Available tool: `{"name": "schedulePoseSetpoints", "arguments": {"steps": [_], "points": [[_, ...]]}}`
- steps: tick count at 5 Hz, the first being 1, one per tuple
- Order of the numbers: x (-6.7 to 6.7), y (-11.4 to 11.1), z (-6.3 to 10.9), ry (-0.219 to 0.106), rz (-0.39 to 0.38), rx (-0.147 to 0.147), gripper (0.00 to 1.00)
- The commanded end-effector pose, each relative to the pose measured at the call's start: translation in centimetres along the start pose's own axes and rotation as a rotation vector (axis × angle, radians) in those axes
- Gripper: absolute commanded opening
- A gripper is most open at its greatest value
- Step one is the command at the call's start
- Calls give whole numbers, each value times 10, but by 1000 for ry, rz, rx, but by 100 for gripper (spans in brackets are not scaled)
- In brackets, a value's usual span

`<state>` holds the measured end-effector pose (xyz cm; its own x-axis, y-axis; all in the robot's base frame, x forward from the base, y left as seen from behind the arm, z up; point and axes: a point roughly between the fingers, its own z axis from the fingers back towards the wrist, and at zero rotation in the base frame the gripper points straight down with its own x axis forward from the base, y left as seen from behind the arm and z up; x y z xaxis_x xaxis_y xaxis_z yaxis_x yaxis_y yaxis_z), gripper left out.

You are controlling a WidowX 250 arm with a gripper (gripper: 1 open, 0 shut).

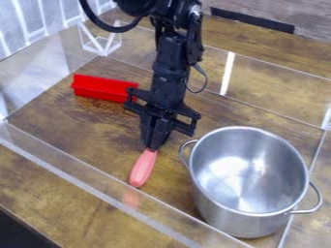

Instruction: Move the pink spoon to the left side of the table

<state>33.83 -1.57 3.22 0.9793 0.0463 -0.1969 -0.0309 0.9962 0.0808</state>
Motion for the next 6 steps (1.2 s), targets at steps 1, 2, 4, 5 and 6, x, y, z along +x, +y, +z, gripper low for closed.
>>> {"name": "schedulePoseSetpoints", "arguments": {"steps": [1, 2, 4, 5, 6], "points": [[12, 12, 17, -49, 24, -5, 0], [15, 17, 17, -44, 29, -3, 100], [18, 24, 18, -39, 30, 4, 0], [13, 29, 43, -66, 5, 2, 0], [7, 35, 70, -101, -19, 1, 0]]}}
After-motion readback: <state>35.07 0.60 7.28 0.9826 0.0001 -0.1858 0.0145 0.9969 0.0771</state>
